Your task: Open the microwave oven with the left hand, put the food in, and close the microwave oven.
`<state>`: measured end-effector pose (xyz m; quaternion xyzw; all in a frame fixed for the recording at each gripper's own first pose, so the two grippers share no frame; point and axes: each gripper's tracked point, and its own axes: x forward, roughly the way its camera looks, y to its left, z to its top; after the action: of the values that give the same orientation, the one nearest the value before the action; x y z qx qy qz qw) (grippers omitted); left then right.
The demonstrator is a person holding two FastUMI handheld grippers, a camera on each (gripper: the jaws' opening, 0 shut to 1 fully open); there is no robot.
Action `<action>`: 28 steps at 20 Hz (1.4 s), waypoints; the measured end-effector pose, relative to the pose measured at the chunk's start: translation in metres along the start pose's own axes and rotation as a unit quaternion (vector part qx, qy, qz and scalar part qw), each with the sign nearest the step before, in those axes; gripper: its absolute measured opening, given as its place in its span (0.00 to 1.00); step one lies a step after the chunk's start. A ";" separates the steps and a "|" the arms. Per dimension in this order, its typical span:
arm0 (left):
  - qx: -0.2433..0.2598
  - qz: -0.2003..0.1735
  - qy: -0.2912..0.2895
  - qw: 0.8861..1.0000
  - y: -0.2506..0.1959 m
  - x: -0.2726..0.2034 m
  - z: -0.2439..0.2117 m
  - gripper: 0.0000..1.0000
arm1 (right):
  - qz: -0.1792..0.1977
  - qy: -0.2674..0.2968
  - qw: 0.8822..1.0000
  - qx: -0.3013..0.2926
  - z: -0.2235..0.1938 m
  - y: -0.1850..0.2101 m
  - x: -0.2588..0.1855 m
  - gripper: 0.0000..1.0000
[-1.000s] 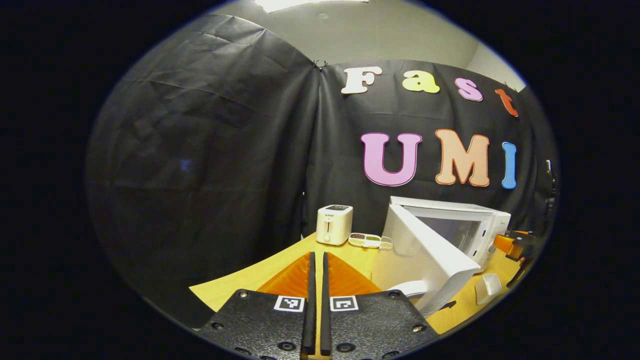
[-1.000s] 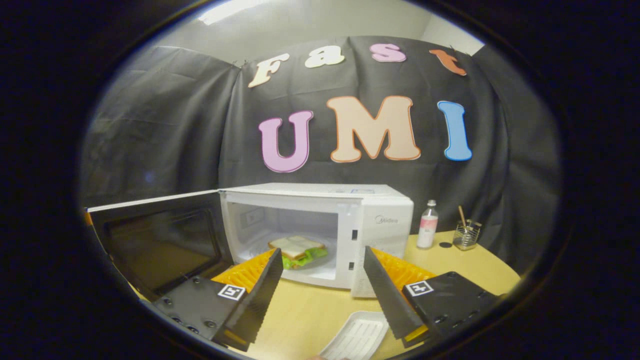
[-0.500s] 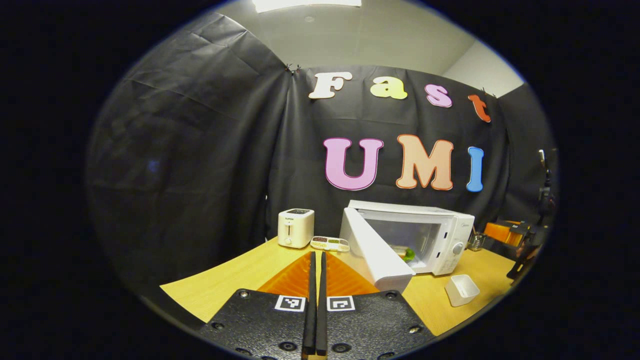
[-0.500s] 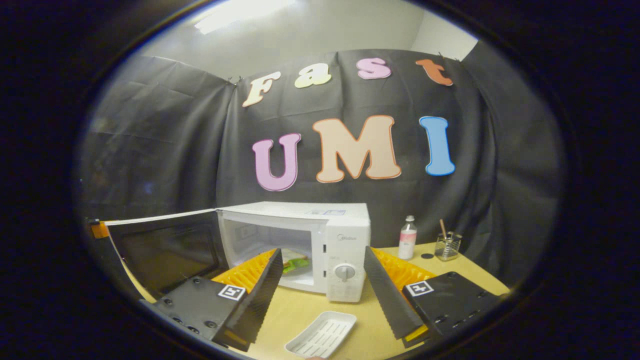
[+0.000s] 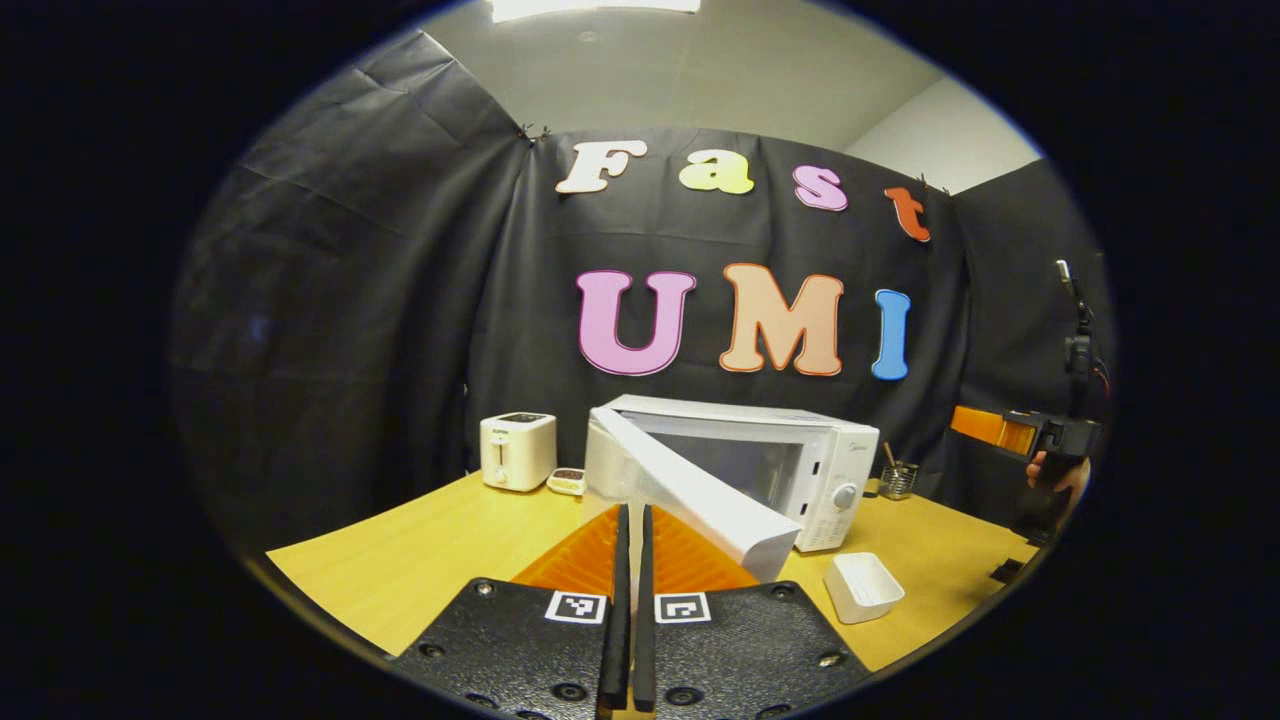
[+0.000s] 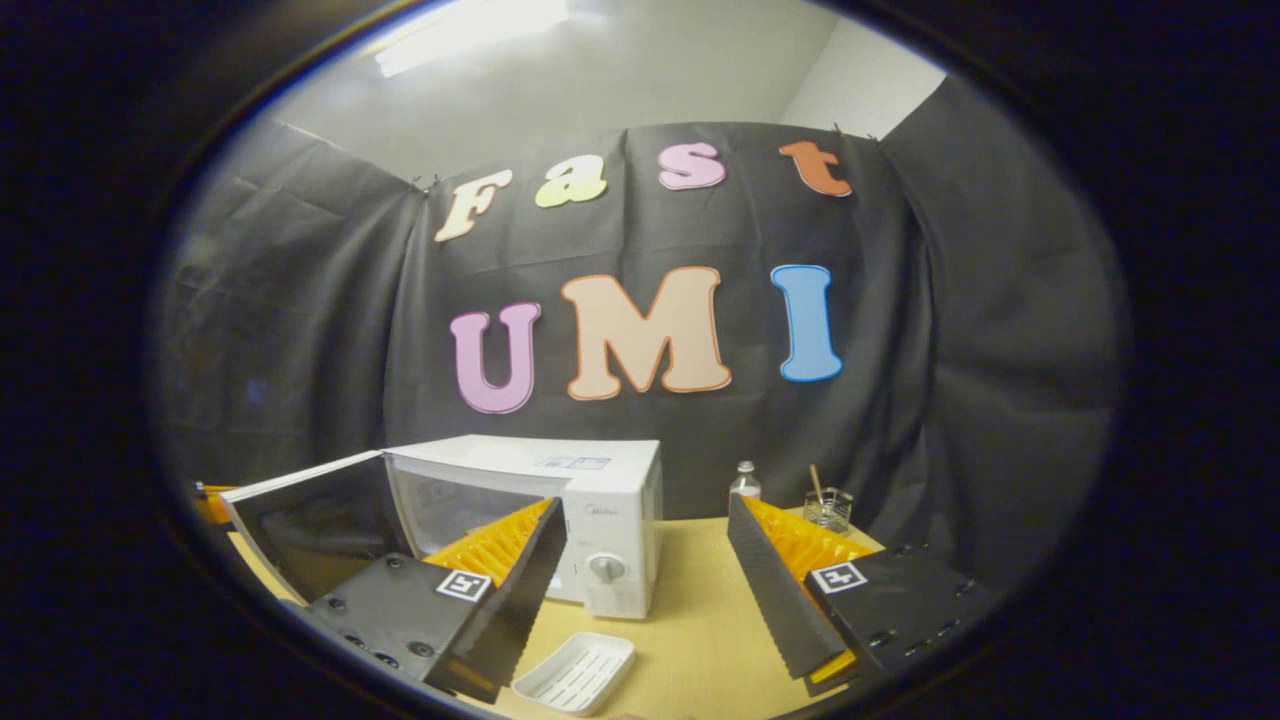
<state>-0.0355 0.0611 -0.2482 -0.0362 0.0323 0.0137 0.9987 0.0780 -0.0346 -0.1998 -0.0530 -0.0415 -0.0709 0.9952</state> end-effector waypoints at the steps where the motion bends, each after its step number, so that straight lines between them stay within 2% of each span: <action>1: -0.003 0.002 0.004 1.000 -0.006 0.005 -0.002 0.04 | -0.006 0.001 1.000 0.001 0.001 -0.006 0.002 0.92; 6: 0.017 0.007 0.006 1.000 -0.034 0.036 -0.003 0.03 | -0.011 0.017 1.000 0.001 -0.004 -0.027 0.016 0.92; 9: 0.020 -0.005 0.010 1.000 -0.059 0.054 -0.006 0.04 | -0.007 0.019 1.000 0.008 0.000 -0.030 0.032 0.92; 10: 0.019 -0.012 0.012 1.000 -0.069 0.060 -0.008 0.04 | -0.006 0.018 1.000 0.014 0.003 -0.031 0.038 0.99; 11: 0.019 -0.020 0.009 1.000 -0.079 0.065 -0.009 0.04 | -0.002 0.021 1.000 0.020 0.004 -0.030 0.044 0.99; 12: 0.019 -0.028 0.007 0.999 -0.087 0.071 -0.010 0.04 | 0.002 0.023 0.999 0.029 0.008 -0.027 0.051 0.92; 18: 0.033 -0.039 0.014 0.999 -0.121 0.103 -0.016 0.04 | 0.039 0.018 0.997 0.059 0.040 -0.018 0.094 0.92; 24: 0.039 -0.034 0.014 0.999 -0.139 0.139 -0.017 0.04 | 0.009 0.008 0.999 0.040 0.046 -0.047 0.127 0.91; 25: 0.036 -0.034 0.018 0.999 -0.141 0.144 -0.020 0.00 | 0.003 0.009 0.999 0.042 0.045 -0.051 0.130 0.91; 26: 0.032 -0.033 0.021 0.999 -0.143 0.149 -0.025 0.04 | 0.005 0.011 0.999 0.044 0.043 -0.052 0.133 0.91; 28: 0.022 -0.037 0.024 0.999 -0.150 0.160 -0.031 0.04 | 0.007 0.016 0.999 0.047 0.037 -0.055 0.136 0.92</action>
<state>0.1262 -0.0863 -0.2788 -0.0161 0.0548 -0.0250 0.9981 0.2017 -0.1029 -0.1455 -0.0051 -0.0280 -0.0628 0.9976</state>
